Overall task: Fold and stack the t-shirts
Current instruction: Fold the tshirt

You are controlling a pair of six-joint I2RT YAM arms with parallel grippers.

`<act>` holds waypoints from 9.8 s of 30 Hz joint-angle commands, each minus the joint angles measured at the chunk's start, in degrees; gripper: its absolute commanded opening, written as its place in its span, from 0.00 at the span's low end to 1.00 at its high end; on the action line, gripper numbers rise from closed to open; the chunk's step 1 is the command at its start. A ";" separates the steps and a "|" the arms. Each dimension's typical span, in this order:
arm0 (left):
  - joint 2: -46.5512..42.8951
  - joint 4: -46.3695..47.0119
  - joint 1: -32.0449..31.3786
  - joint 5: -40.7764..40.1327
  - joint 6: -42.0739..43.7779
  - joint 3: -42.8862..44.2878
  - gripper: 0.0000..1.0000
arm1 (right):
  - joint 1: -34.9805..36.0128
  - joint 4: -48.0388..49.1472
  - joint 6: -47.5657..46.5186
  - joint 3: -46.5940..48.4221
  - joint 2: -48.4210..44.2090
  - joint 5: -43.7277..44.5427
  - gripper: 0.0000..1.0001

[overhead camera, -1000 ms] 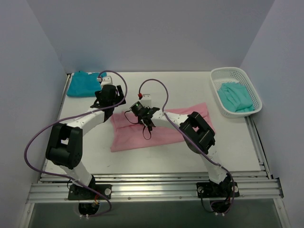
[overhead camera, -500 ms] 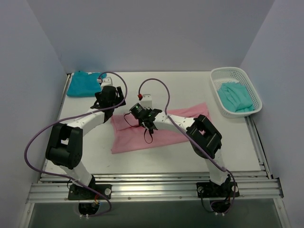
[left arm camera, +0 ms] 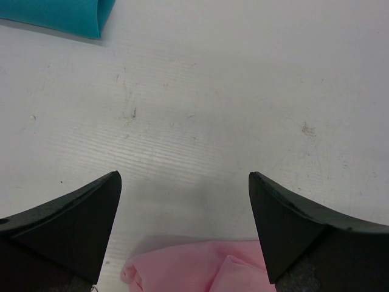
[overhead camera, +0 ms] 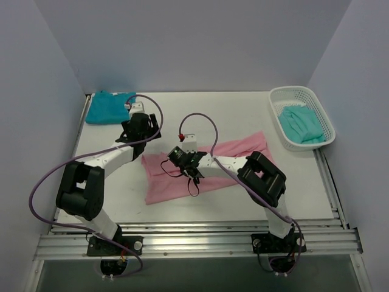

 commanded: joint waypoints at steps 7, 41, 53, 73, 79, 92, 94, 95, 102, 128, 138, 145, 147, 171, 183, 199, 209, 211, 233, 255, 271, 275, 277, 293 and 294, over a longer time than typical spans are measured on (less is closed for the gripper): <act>-6.56 0.38 -2.94 -2.54 -0.97 -1.54 0.95 | 2.84 -1.97 2.77 -4.34 -5.46 4.15 0.80; -15.10 7.76 -9.01 5.98 -12.31 -23.96 0.95 | -1.19 -14.27 -1.27 -10.84 -41.14 21.46 0.96; -6.66 14.53 -9.01 7.48 -11.43 -22.38 0.81 | -2.69 -14.01 -1.71 -12.07 -42.02 21.38 0.96; -13.49 13.39 -9.54 7.22 -10.29 -24.83 0.02 | -3.83 -12.25 -2.24 -13.21 -40.71 19.88 0.96; -18.33 12.95 -10.59 7.74 -9.85 -27.56 0.02 | -3.83 -12.34 -1.89 -13.30 -40.09 19.44 0.96; -22.12 10.49 -11.30 5.99 -10.11 -30.82 0.22 | -2.69 -13.04 -1.19 -12.95 -40.35 19.27 0.96; -22.12 10.31 -11.21 5.99 -10.11 -30.82 0.26 | -2.60 -13.04 -1.10 -12.95 -40.35 19.18 0.96; -22.21 10.23 -11.29 5.99 -10.11 -30.82 0.27 | -2.51 -13.13 -1.01 -12.86 -40.35 19.18 0.96; -23.53 9.43 -12.00 4.49 -10.37 -30.99 0.28 | -2.42 -13.40 -0.66 -13.21 -40.88 19.44 0.96; -18.96 11.02 -12.88 2.03 -10.20 -30.29 0.21 | -2.43 -12.87 -0.31 -14.53 -41.94 18.92 0.96; -18.08 11.01 -13.05 0.89 -10.11 -29.67 0.02 | -2.51 -12.43 -0.48 -14.79 -41.85 18.65 0.96; -17.90 11.19 -14.10 -0.16 -9.85 -29.67 0.02 | -2.42 -12.17 -0.57 -14.97 -42.11 18.74 0.96; -20.00 10.67 -14.63 -0.52 -9.59 -30.11 0.02 | -2.43 -12.17 -0.57 -15.06 -42.11 18.57 0.96; -48.67 -13.50 -27.82 -2.80 -17.06 -33.72 0.02 | -1.37 -11.38 0.22 -17.08 -43.60 16.81 0.96; -32.15 -18.77 -36.60 -3.68 -18.64 -25.99 0.02 | -0.49 -14.01 2.24 -18.83 -45.98 17.33 0.96; -37.74 -41.62 -46.89 -11.24 -27.34 -18.77 0.97 | 1.27 -12.00 4.88 -19.98 -43.96 15.93 0.96; -49.98 -39.36 -47.24 -14.49 -28.04 -23.52 0.94 | 2.67 -4.02 1.55 -14.45 -34.56 14.17 0.95; -49.63 -36.55 -47.16 -17.82 -28.48 -25.00 0.94 | 2.67 -1.46 0.23 -13.13 -31.84 13.73 0.95; -49.98 -28.53 -46.98 -27.68 -28.39 -27.65 0.95 | 2.50 13.24 0.74 -15.23 -14.95 3.01 0.00; -49.36 -25.46 -46.98 -26.89 -28.83 -30.11 0.96 | 13.65 0.27 12.52 -23.59 -21.81 14.51 0.00; -48.22 -23.17 -46.98 -26.27 -27.87 -30.29 0.97 | 18.77 -9.45 10.69 -7.50 -19.80 25.95 0.00; -49.27 -22.65 -46.98 -26.45 -28.30 -31.16 0.98 | 15.08 -1.99 6.91 -8.81 -15.93 21.75 0.00; -51.11 -22.65 -46.98 -26.79 -28.83 -32.39 0.98 | 11.66 4.24 4.29 -9.34 -11.21 18.59 0.00; -62.29 -29.41 -46.98 -29.87 -28.48 -32.92 0.98 | 10.93 5.68 7.25 -13.65 -11.26 14.61 0.00; -62.20 -29.41 -46.98 -30.05 -28.48 -33.01 0.98 | 11.37 5.33 8.38 -14.09 -11.78 14.70 0.00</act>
